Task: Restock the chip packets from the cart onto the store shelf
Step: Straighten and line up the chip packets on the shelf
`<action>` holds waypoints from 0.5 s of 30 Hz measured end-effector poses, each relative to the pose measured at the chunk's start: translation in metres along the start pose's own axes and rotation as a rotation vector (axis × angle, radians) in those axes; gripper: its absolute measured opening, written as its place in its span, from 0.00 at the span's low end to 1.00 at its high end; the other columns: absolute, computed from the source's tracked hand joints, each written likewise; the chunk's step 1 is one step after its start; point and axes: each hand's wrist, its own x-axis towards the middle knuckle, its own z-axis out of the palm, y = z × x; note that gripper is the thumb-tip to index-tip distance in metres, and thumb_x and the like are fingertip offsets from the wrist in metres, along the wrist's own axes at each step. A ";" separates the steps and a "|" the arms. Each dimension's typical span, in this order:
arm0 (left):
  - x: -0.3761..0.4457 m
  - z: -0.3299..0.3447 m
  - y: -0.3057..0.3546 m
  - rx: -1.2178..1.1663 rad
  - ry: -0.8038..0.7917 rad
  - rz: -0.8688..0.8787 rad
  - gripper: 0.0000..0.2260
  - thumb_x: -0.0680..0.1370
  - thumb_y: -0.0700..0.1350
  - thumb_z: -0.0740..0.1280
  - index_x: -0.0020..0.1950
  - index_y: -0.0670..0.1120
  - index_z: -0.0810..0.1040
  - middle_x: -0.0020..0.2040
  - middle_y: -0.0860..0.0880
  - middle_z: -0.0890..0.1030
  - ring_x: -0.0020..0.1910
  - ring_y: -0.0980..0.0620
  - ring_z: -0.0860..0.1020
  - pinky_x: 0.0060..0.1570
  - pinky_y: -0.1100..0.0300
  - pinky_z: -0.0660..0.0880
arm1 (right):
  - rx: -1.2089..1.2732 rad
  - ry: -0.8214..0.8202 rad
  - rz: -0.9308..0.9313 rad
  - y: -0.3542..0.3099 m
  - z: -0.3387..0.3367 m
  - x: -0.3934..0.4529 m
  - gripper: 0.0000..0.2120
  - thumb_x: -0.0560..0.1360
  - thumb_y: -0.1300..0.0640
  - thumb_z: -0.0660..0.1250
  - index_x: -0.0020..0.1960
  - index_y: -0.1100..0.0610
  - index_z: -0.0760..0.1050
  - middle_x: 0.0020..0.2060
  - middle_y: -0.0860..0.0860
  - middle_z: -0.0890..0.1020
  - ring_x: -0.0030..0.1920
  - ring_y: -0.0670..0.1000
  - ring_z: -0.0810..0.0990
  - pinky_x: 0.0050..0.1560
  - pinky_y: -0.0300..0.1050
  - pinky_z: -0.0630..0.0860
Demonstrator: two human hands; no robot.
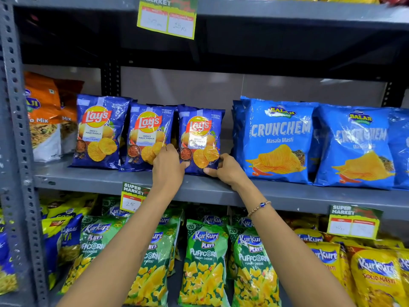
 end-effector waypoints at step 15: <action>-0.014 0.006 0.083 -0.400 -0.090 0.246 0.06 0.76 0.45 0.67 0.46 0.44 0.80 0.40 0.49 0.83 0.34 0.56 0.76 0.39 0.66 0.73 | 0.063 0.295 -0.174 0.010 -0.089 -0.044 0.09 0.71 0.59 0.71 0.51 0.57 0.78 0.40 0.50 0.81 0.37 0.44 0.78 0.39 0.34 0.75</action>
